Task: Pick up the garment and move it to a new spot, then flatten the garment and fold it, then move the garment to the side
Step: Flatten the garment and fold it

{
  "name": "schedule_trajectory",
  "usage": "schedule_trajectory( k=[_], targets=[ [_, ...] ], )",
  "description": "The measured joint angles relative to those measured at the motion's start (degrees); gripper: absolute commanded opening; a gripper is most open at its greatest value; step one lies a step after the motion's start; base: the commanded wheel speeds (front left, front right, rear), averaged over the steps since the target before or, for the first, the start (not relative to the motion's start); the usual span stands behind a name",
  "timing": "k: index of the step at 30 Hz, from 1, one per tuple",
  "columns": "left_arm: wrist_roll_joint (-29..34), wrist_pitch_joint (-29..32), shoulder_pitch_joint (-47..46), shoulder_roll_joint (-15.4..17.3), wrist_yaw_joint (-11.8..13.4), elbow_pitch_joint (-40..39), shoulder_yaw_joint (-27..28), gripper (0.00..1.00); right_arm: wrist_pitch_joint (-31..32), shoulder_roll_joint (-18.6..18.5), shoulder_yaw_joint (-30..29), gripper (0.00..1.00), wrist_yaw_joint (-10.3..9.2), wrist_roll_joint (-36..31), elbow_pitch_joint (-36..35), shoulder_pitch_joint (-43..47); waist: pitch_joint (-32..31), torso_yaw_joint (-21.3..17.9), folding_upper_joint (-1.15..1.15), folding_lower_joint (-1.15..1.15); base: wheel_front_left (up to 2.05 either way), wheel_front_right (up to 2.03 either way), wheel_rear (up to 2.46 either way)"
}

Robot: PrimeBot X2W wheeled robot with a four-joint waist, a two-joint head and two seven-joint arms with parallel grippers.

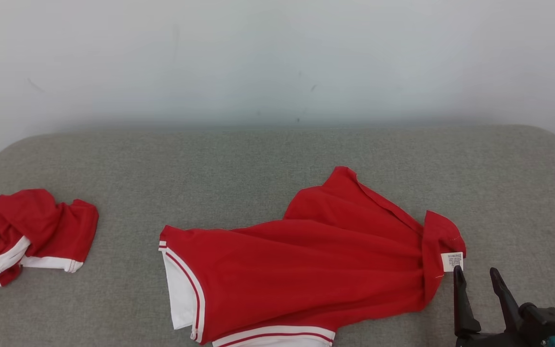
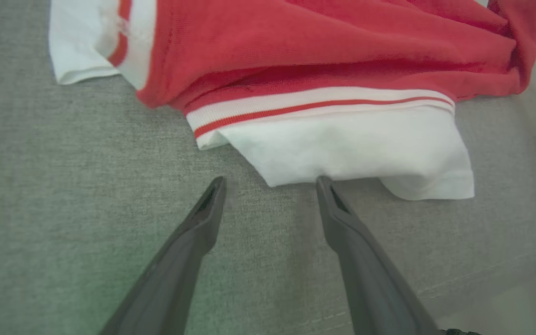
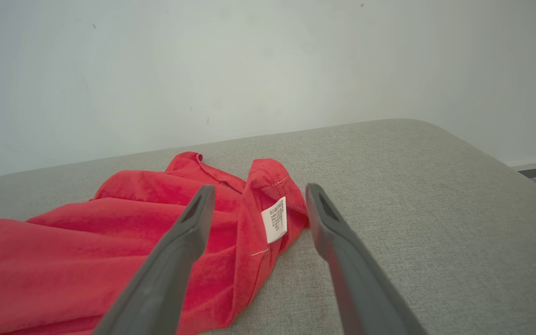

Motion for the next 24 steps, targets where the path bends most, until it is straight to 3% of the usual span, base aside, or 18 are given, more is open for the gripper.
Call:
schedule_trajectory(
  k=[3, 4, 6, 12, 15, 18, 24],
  targets=[
    [-0.94, -0.98, -1.55, -0.67, -1.08, 2.09, 0.12, 1.00, 0.43, 0.02, 0.10, 1.00, 0.00, 0.00, -0.18, -0.04, 0.04, -0.57, 0.00, 0.00, 0.00, 0.00, 0.00],
    [-1.08, -1.04, -2.07, -0.79, -1.30, 2.89, -0.04, 0.73, 0.47, 0.01, 0.04, 1.00, 0.00, 0.00, -0.25, -0.03, 0.06, -0.66, 0.00, 0.00, 0.00, 0.00, 0.00],
    [-0.91, -1.56, -3.15, -0.91, -1.44, 4.61, -0.32, 0.00, 0.57, 0.02, -0.01, 1.00, 0.00, 0.00, -0.45, 0.00, 0.12, -0.74, 0.00, 0.00, 0.00, 0.00, 0.00],
    [-0.93, -2.19, -4.61, -1.14, -1.78, 5.39, -0.38, 0.00, 0.94, 0.03, -0.53, 1.00, 0.00, 0.12, -0.87, 0.12, 0.03, 0.47, 0.00, 0.00, 0.00, 0.00, 0.00],
    [-0.92, 0.97, -4.54, -0.32, -1.78, 2.63, -1.23, 0.00, 0.89, 0.05, -0.69, 1.00, 0.00, 0.56, -0.64, 0.34, -0.19, 1.47, 0.00, 0.00, 0.00, 0.00, 0.00],
    [-1.22, 3.69, -3.83, 0.67, -1.49, -1.45, -1.40, 0.00, 0.74, 0.04, -0.76, 1.00, 0.00, 0.71, -0.33, 0.42, -0.38, 2.17, 0.00, 0.00, 0.00, 0.00, 0.00],
    [-4.17, 13.81, 4.49, 5.08, -0.34, -19.58, -2.37, 0.00, 0.23, 0.07, -0.69, 1.00, 0.00, 1.46, 0.40, 0.55, -0.92, 3.65, 0.00, 0.00, 0.00, 0.00, 0.00]
  ],
)
